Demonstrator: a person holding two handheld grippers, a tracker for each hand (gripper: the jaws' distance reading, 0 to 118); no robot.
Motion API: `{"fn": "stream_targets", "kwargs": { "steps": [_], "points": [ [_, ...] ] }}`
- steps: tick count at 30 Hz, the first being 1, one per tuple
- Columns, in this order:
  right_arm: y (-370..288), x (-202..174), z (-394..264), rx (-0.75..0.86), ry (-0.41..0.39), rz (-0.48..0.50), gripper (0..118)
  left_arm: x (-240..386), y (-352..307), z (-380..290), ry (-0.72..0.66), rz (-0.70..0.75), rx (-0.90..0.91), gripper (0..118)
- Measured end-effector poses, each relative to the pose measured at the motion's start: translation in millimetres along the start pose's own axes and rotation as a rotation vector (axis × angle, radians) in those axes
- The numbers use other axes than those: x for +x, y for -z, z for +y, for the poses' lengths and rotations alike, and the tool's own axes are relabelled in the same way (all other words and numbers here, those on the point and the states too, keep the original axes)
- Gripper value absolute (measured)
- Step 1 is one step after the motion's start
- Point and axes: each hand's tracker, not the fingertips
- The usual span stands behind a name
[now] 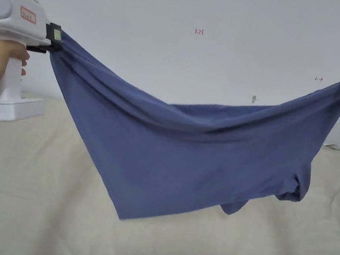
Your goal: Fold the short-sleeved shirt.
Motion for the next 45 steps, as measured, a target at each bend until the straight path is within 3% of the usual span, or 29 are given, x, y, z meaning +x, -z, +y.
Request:
{"fn": "stream_targets", "kwargs": {
  "steps": [7,19,27,35,45],
  "points": [
    [13,7,-22,0.012,0.028,-0.004,4,-25,5,-15,-0.076,-0.012,0.014,0],
    [3,0,-174,-0.207,-0.019,0.024,4,-50,11,-179,-0.057,-0.026,-0.233,0],
    [-58,1,-271,-0.322,-0.062,0.039,4,-68,-41,-285,-0.014,-0.024,-0.387,0],
    [-135,6,-351,-0.45,-0.051,0.034,4,-92,-77,-381,-0.047,0.012,-0.539,0],
    [-197,16,-408,-0.6,-0.035,0.028,4,-104,-122,-450,-0.004,0.059,-0.654,0]
  ]
}}
